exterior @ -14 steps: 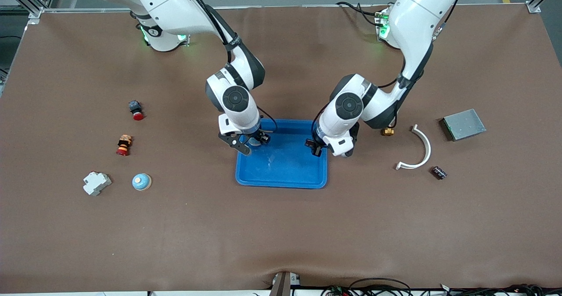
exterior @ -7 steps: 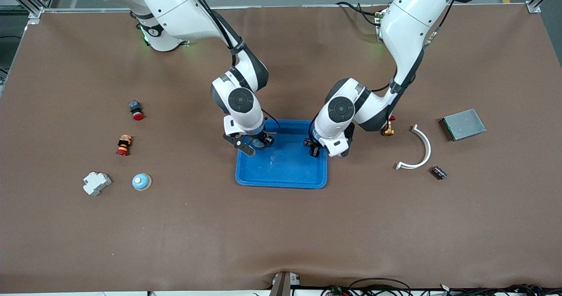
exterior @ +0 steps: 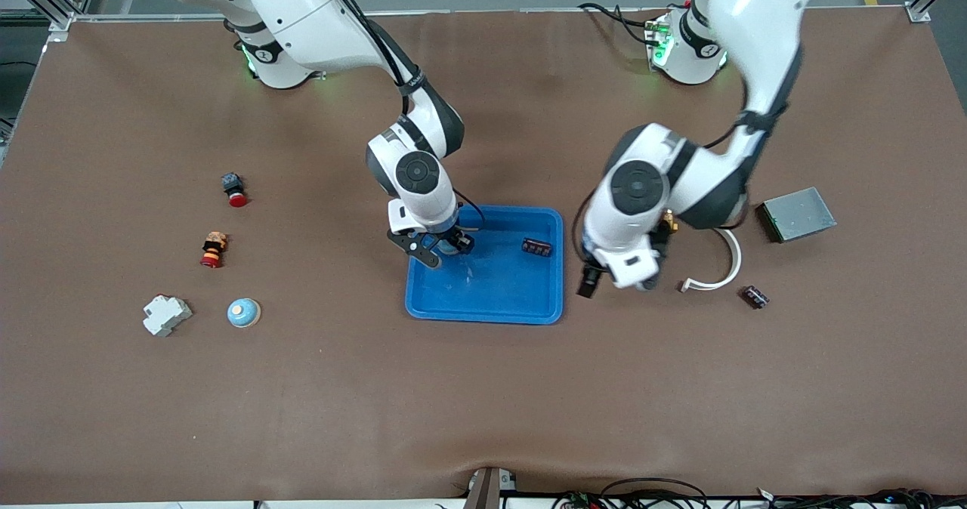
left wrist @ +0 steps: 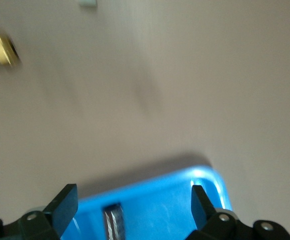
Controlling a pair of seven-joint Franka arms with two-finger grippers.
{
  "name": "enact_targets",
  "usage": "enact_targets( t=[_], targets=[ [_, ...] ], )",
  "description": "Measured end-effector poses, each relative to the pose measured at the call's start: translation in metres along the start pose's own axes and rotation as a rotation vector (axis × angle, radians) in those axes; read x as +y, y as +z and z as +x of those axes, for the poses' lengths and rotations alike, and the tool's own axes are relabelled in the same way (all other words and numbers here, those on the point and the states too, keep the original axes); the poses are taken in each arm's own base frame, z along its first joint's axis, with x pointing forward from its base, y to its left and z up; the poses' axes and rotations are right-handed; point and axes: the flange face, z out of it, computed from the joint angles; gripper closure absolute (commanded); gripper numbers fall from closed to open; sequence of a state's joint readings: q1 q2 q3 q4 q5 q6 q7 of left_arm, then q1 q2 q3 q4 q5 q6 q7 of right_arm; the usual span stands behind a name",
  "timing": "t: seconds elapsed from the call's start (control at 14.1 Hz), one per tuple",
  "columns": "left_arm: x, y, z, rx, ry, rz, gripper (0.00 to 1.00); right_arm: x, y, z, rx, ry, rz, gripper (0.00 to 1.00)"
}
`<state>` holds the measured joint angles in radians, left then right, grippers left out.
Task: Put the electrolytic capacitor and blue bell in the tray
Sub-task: 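Release the capacitor and bell into the tray with both grippers, then grasp the second bell with the right gripper while the left gripper grasps capacitor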
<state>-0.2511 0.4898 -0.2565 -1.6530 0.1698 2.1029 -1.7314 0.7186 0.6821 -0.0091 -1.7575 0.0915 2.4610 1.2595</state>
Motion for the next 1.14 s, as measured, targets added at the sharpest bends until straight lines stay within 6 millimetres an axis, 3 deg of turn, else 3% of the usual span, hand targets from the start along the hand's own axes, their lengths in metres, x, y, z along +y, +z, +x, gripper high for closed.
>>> enact_targets(
  t=[0.14,0.43,0.64,0.92,1.14],
  targets=[
    [-0.007,-0.005,0.057,0.007,0.049,0.031,0.0,-0.004,-0.004,0.002,0.007,-0.004,0.001,0.0],
    [-0.029,0.022,0.167,-0.018,0.167,0.086,0.0,-0.022,-0.042,0.017,0.004,-0.013,-0.079,0.0],
    [-0.052,0.04,0.238,-0.05,0.276,0.11,0.0,-0.021,-0.068,0.052,0.01,-0.067,-0.107,0.0],
    [-0.071,0.074,0.281,-0.068,0.359,0.133,0.0,0.017,-0.109,0.14,-0.003,-0.209,-0.103,0.0],
    [-0.08,0.106,0.294,-0.03,0.388,0.121,0.04,0.058,-0.119,0.202,0.003,-0.32,-0.119,0.0]
  ],
)
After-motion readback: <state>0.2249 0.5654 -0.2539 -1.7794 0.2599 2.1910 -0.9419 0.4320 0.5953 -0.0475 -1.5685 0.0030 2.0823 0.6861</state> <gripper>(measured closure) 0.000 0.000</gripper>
